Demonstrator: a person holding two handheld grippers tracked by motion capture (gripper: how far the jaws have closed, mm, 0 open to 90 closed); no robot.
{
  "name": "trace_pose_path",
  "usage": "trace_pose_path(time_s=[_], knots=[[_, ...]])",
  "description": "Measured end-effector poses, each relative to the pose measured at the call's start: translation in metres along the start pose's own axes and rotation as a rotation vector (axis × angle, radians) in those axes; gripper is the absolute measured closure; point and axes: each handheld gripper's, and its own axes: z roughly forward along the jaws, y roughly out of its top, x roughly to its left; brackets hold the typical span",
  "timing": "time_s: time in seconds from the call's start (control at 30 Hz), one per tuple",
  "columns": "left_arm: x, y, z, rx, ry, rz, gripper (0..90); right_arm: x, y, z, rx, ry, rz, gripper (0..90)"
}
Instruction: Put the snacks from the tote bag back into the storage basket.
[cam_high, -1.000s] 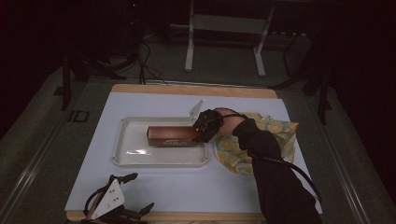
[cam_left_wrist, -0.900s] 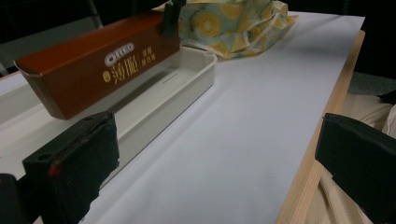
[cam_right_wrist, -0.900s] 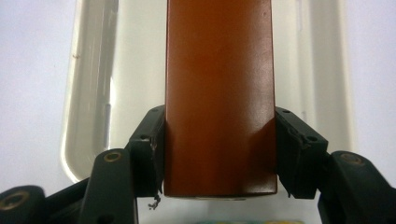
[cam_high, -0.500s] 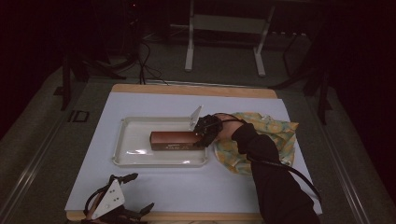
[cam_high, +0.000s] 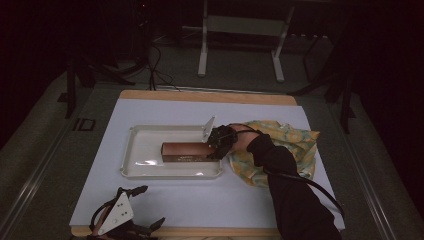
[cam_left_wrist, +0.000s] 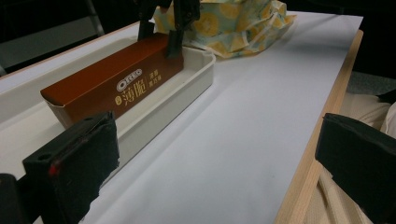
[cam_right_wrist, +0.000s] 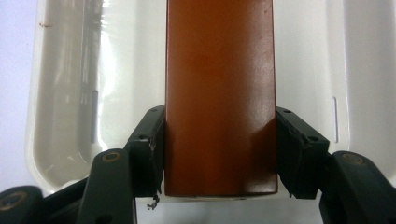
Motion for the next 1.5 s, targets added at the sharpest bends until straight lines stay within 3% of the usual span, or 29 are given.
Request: trace_pose_path(time_s=[0.43, 0.47, 0.8, 1.03, 1.3, 1.5], knots=[[0.0, 0.0, 0.0, -0.003, 0.001, -0.003, 0.0, -0.003, 0.002, -0.004, 0.017, 0.013, 0.034, 35.2], [0.0, 0.0, 0.0, -0.002, 0.001, -0.003, 0.0, -0.004, 0.002, -0.007, 0.012, 0.015, 0.057, 34.5], [0.0, 0.0, 0.0, 0.0, 0.002, -0.003, 0.0, -0.005, 0.005, -0.028, -0.032, -0.005, 0.053, 35.3], [0.0, 0.0, 0.0, 0.0, 0.002, -0.002, 0.0, -0.003, 0.006, -0.04, -0.048, -0.026, 0.077, 35.0], [0.001, 0.0, 0.0, 0.0, 0.002, -0.003, 0.0, -0.006, 0.002, -0.059, -0.083, -0.08, 0.146, 30.0], [0.001, 0.0, 0.001, -0.001, 0.002, -0.005, 0.0, -0.01, -0.007, -0.074, -0.127, -0.128, 0.224, 23.6]])
